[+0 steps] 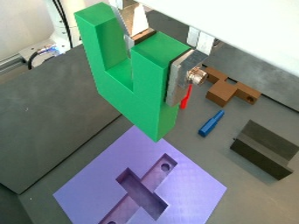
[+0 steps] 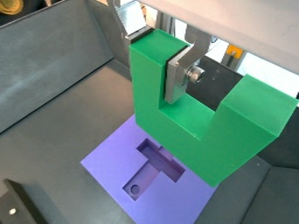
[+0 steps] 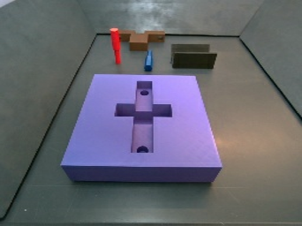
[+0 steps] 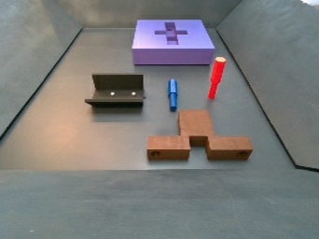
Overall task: Pick up the green object. Move up. Move to above the board. Insert the green object.
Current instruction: Insert the green object.
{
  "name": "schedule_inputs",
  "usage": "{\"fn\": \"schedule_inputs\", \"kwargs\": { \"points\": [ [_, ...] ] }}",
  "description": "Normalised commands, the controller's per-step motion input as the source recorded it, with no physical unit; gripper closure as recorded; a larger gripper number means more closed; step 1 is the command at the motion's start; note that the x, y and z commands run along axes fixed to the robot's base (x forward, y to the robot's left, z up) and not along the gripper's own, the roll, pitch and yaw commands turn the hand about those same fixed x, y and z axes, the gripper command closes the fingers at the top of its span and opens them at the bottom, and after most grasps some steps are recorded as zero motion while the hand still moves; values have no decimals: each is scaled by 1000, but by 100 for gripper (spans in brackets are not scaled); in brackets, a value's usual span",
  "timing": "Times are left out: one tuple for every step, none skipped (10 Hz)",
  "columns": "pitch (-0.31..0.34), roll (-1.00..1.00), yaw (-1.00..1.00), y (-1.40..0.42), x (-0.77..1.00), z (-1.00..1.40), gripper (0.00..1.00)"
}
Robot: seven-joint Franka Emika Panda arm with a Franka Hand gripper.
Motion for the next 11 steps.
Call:
{"fn": "schedule_inputs", "kwargs": {
  "points": [
    [-114,3,-211,-763,3,-949,100],
    [-96,0,-97,-271,397,-1000,100],
    [-101,-73,0,0,583,-969,100],
    [-91,-99,157,111,726,-949,100],
    [-129,-124,306,329,586,-869,100],
    [-201,0,369,200,403,-680,100],
    [-240,153,343,0,360,-334,100],
    [-139,271,257,-177,300,-437,100],
    [0,189,74,-174,291,-466,100],
    [0,280,0,-149,269,-400,100],
    [34,221,-91,-40,140,-460,100]
  ]
}}
